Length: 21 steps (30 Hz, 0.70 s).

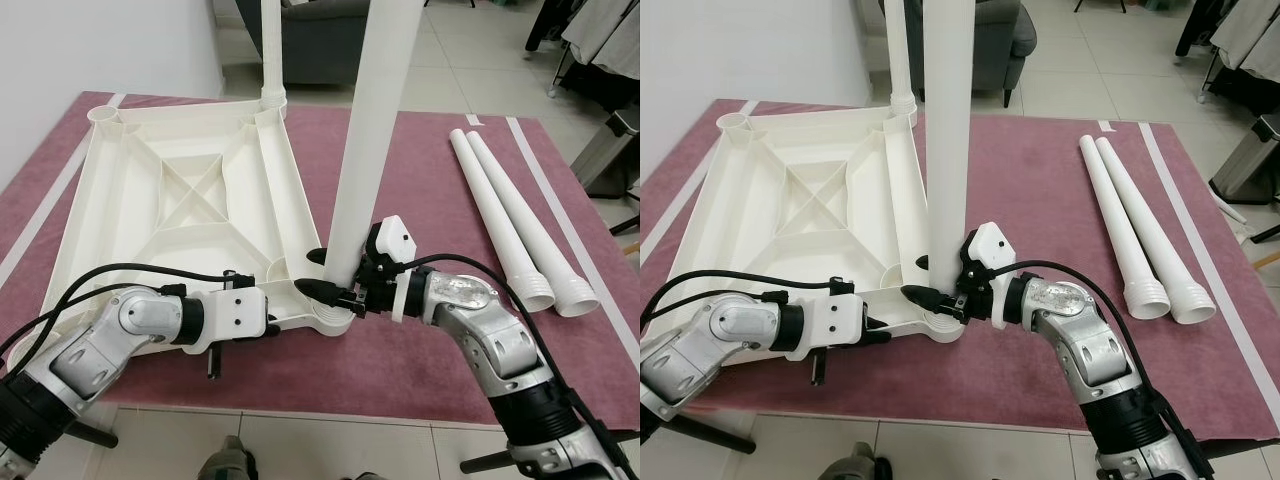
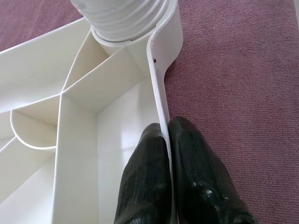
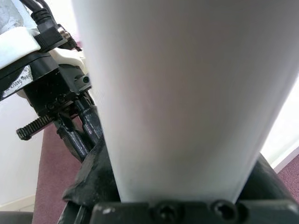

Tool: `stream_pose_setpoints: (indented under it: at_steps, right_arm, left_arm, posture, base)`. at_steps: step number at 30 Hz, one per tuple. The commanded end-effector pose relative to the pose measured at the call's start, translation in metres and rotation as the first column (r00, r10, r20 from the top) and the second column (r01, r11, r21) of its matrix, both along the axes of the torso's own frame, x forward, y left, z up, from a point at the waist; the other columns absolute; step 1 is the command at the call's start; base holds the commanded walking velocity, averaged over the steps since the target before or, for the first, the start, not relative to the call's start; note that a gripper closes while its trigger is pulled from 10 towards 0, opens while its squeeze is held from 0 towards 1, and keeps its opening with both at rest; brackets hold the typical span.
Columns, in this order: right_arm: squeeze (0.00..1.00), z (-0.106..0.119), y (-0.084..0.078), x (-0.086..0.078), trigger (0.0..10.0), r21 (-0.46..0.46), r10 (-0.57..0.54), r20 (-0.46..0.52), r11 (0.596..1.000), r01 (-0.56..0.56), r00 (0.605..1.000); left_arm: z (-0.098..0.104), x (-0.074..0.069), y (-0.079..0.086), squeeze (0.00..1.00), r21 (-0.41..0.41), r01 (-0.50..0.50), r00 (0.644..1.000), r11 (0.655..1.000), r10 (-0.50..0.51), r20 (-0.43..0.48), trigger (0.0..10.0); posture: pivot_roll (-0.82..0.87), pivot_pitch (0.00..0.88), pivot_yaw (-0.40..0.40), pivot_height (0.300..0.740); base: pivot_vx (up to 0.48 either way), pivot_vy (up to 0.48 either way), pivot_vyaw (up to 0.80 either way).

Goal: Building children table

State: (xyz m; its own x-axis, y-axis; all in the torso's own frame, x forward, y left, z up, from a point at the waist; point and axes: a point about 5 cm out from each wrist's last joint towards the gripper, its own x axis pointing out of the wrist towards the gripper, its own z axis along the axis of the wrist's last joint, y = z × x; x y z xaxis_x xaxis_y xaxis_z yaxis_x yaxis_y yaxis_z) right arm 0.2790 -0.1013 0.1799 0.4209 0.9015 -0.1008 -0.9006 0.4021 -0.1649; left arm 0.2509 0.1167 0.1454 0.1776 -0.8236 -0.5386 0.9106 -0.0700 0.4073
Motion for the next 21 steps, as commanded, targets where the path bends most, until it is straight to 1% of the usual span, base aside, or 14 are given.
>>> stream_pose_setpoints:
  at_steps: [1, 2, 6, 8, 9, 10, 12, 13, 14, 15, 16, 18, 20, 21]
  right_arm:
    - [0.0, -0.006, -0.001, 0.005, 0.0, -0.006, -0.078, -0.016, 0.997, 0.077, 0.997]
    - [0.0, -0.012, -0.003, 0.015, 0.0, -0.032, -0.21, -0.005, 0.977, 0.21, 0.978]
    - [0.0, -0.016, -0.004, 0.022, 0.0, -0.051, -0.294, 0.005, 0.955, 0.293, 0.956]
    - [0.0, -0.024, -0.012, 0.038, 0.0, -0.053, -0.56, 0.009, 0.827, 0.56, 0.828]
    - [0.0, -0.024, -0.012, 0.038, 0.0, -0.053, -0.56, 0.009, 0.827, 0.56, 0.828]
    - [0.0, -0.027, -0.015, 0.04, 0.0, -0.054, -0.648, 0.012, 0.76, 0.647, 0.762]
    - [0.0, -0.027, -0.015, 0.04, 0.0, -0.054, -0.648, 0.012, 0.76, 0.647, 0.762]
    - [0.0, -0.029, -0.017, 0.042, 0.0, -0.056, -0.697, 0.015, 0.716, 0.696, 0.717]
    - [0.0, -0.029, -0.017, 0.042, 0.0, -0.056, -0.697, 0.015, 0.716, 0.696, 0.717]
    - [0.0, -0.034, -0.02, 0.042, 0.0, -0.058, -0.775, 0.008, 0.631, 0.774, 0.632]
    - [0.0, -0.042, -0.024, 0.04, 0.0, -0.068, -0.86, 0.001, 0.51, 0.858, 0.511]
    - [0.0, -0.042, -0.024, 0.04, 0.0, -0.068, -0.86, 0.001, 0.51, 0.858, 0.511]
    - [0.0, -0.051, -0.03, 0.036, 0.0, -0.087, -0.947, 0.003, 0.321, 0.943, 0.322]
    - [0.0, -0.051, -0.03, 0.036, 0.0, -0.087, -0.947, 0.003, 0.321, 0.943, 0.322]
  left_arm:
    - [0.013, -0.013, -0.017, 0.0, 0.008, 0.213, 0.977, 0.977, -0.213, -0.012, 0.0]
    - [0.016, -0.009, -0.025, 0.0, -0.038, 0.188, 0.982, 0.981, -0.188, -0.004, 0.0]
    - [0.018, -0.006, -0.031, 0.0, -0.067, 0.172, 0.985, 0.983, -0.172, 0.0, 0.0]
    - [0.025, 0.004, -0.052, 0.0, -0.141, 0.143, 0.99, 0.98, -0.142, 0.018, 0.0]
    - [0.025, 0.004, -0.052, 0.0, -0.141, 0.143, 0.99, 0.98, -0.142, 0.018, 0.0]
    - [0.028, 0.009, -0.062, 0.0, -0.163, 0.132, 0.991, 0.978, -0.13, 0.026, 0.0]
    - [0.028, 0.009, -0.062, 0.0, -0.163, 0.132, 0.991, 0.978, -0.13, 0.026, 0.0]
    - [0.029, 0.012, -0.068, 0.0, -0.175, 0.127, 0.992, 0.976, -0.124, 0.03, 0.0]
    - [0.029, 0.012, -0.068, 0.0, -0.175, 0.127, 0.992, 0.976, -0.124, 0.03, 0.0]
    - [0.031, 0.018, -0.077, 0.0, -0.185, 0.114, 0.993, 0.976, -0.109, 0.038, 0.0]
    - [0.033, 0.026, -0.088, 0.0, -0.2, 0.092, 0.995, 0.975, -0.085, 0.047, 0.0]
    - [0.033, 0.026, -0.088, 0.0, -0.2, 0.092, 0.995, 0.975, -0.085, 0.047, 0.0]
    - [0.035, 0.035, -0.103, 0.0, -0.212, 0.06, 0.997, 0.975, -0.05, 0.054, 0.0]
    - [0.035, 0.035, -0.103, 0.0, -0.212, 0.06, 0.997, 0.975, -0.05, 0.054, 0.0]
  posture:
    - [0.14, 0.07, 0.014, 0.74]
    - [0.14, 0.072, 0.018, 0.74]
    - [0.14, 0.072, 0.018, 0.74]
    - [0.13, 0.075, 0.025, 0.74]
    - [0.13, 0.075, 0.025, 0.74]
    - [0.13, 0.075, 0.025, 0.74]
    - [0.13, 0.075, 0.025, 0.74]
    - [0.13, 0.075, 0.025, 0.74]
    - [0.13, 0.075, 0.025, 0.74]
    - [0.12, 0.076, 0.037, 0.74]
    - [0.12, 0.077, 0.042, 0.74]
    - [0.12, 0.077, 0.042, 0.74]
    - [0.12, 0.077, 0.045, 0.74]
    - [0.12, 0.077, 0.045, 0.74]
  base:
    - [0.0, 0.0, 0.0]
    - [0.0, 0.0, 0.0]
    - [0.0, 0.0, 0.0]
    - [0.0, 0.0, 0.0]
    - [0.0, 0.0, 0.0]
    - [0.0, 0.0, 0.0]
    - [0.0, 0.0, 0.0]
    - [0.0, 0.0, 0.0]
    - [0.0, 0.0, 0.0]
    - [0.0, 0.0, 0.0]
    - [0.0, 0.0, 0.0]
    - [0.0, 0.0, 0.0]
    - [0.0, 0.0, 0.0]
    - [0.0, 0.0, 0.0]
